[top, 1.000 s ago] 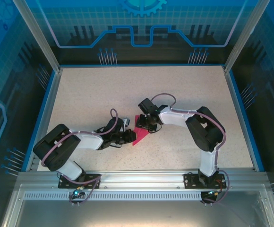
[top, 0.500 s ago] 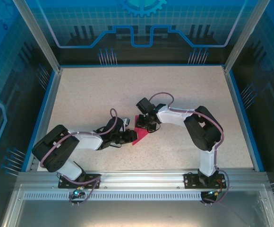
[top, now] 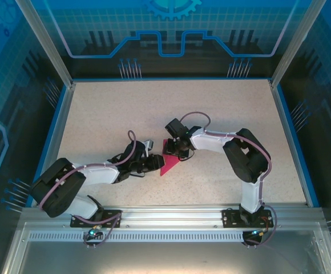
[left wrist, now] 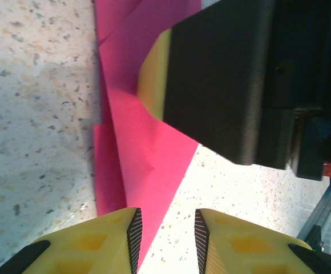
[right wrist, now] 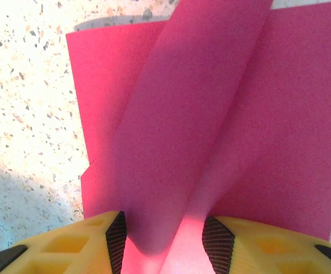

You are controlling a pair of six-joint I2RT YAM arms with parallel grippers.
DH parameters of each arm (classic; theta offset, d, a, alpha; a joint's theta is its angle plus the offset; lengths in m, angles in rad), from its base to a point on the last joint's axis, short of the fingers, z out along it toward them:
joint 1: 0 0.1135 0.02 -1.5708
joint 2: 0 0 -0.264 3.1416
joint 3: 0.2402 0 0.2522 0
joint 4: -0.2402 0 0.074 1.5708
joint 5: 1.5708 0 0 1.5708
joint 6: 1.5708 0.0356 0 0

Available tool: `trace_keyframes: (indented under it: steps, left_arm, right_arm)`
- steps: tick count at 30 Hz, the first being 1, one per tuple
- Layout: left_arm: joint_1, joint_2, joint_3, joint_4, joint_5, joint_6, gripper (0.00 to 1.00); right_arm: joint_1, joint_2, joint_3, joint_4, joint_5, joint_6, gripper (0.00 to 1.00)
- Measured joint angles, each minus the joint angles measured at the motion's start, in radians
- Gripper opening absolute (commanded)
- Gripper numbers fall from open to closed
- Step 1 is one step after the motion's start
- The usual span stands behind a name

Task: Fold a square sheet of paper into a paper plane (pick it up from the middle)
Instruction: Fourth fold the wing at the center of the table.

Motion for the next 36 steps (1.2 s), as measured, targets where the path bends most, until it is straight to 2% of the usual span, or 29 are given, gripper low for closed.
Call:
trace_keyframes:
  steps: [12, 25, 36]
  left_arm:
    - [0.0, -0.003, -0.008, 0.046, 0.018, -0.003, 0.23]
    - [-0.001, 0.098, 0.008, 0.06, 0.063, -0.003, 0.22]
    - [-0.001, 0.122, 0.02, 0.044, 0.064, 0.0, 0.22]
  right_arm:
    - [0.0, 0.017, 0.019, -0.027, 0.005, 0.006, 0.44]
    - [0.0, 0.028, 0.036, -0.054, 0.006, 0.014, 0.44]
    - [0.0, 0.032, 0.041, -0.06, 0.006, 0.014, 0.44]
